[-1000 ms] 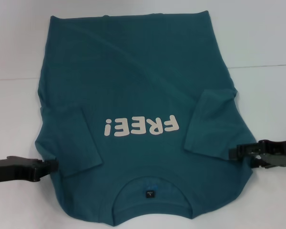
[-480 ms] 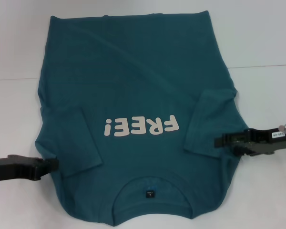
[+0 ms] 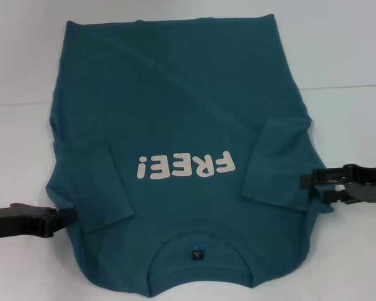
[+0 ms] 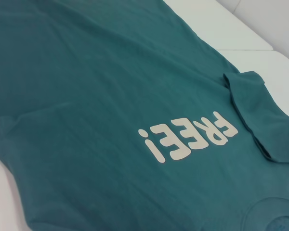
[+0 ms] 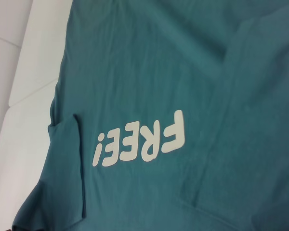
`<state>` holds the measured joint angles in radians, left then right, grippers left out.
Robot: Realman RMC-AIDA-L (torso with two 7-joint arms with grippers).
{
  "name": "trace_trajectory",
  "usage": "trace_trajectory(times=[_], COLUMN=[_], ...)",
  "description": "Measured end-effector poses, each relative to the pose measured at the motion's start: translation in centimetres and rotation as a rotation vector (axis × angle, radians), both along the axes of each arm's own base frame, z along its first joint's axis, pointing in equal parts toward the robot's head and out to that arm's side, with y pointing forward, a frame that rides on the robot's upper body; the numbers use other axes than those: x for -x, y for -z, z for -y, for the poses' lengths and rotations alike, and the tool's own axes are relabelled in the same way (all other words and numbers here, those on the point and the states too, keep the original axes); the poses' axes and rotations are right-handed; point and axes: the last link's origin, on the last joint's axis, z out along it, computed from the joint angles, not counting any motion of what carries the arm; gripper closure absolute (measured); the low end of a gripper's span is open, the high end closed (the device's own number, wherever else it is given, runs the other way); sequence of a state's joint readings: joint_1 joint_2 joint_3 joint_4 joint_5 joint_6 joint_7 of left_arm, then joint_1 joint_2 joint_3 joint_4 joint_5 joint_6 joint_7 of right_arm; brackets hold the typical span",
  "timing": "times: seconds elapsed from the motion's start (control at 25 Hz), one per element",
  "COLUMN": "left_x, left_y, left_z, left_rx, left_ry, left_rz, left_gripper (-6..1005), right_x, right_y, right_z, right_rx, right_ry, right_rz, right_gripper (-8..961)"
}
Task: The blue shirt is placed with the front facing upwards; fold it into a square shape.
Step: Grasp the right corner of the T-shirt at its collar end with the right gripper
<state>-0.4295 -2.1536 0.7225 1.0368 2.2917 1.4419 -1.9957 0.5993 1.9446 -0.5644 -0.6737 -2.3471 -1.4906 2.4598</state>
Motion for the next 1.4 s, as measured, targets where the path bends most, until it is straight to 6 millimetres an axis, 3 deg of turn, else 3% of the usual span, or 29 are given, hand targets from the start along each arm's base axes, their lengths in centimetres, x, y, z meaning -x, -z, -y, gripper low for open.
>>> trace_trajectory(times=[0.28,0.6,0.92,1.4], left_x=[0.0,0.0,0.0,-0.2], left_y=[0.0,0.1,0.1,0.3], left_z=[0.0,0.0,0.1,-0.1], left_rx=[0.001,0.003,0.004,0.009], left_ry=[0.000,0.002,0.003,0.005], left_rz=[0.000,0.001,0.001,0.006], left_gripper=[948,949,948,949], right_x=[-1.3,-1.0,-2.9,-4.0], right_y=[-1.3,-1.2,-2.6,-2.2], right_z=[0.7,0.7,2.5,3.6], right_rx=[-0.017,0.004,0.032,0.071], right_ry=[0.032,0.014,0.044,0.074], right_rz=[0.007,0.027,0.087,0.129], right_gripper=[9,10,10,10])
